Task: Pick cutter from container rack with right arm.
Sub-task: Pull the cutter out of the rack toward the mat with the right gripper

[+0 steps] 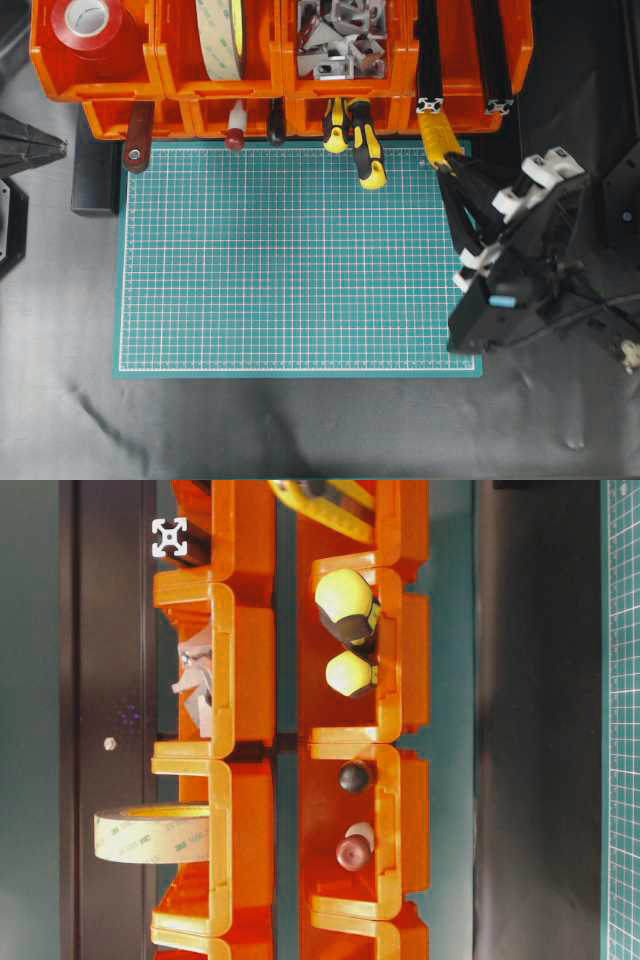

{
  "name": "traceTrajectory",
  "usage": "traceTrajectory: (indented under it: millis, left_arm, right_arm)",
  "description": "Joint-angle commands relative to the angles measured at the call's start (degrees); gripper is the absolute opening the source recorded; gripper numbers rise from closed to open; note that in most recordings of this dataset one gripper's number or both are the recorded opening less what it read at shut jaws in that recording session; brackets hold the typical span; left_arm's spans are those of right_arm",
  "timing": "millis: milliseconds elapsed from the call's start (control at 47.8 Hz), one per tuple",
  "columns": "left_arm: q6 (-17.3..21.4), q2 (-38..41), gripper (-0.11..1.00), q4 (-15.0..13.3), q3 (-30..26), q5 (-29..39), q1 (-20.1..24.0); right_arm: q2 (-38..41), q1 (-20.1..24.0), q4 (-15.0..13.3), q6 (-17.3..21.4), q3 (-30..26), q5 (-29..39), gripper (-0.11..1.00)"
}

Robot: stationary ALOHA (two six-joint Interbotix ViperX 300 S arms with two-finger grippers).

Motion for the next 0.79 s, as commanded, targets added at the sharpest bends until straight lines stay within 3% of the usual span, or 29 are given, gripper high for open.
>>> traceTrajectory:
  millis: [0,439,774]
  left_arm:
    - [-0.1,0.3,0.0,0.2,-1.2,-0.3,-0.1]
    - [0.0,-0.7,0.0,0.2,-1.4,-0.3,0.2]
    - [0.0,-0.7,0.0,0.2,-1.2,-0.3,0.5]
  right_arm:
    - [-0.4,1.1,-0.3,-0.8,-2.5,1.8,0.21]
    - [-0.9,5.8,-0.3,-6.7,-10.2,6.9,0.21]
    - [0.0,9.2,-0.3,-14.2,-18.0,9.7,0.21]
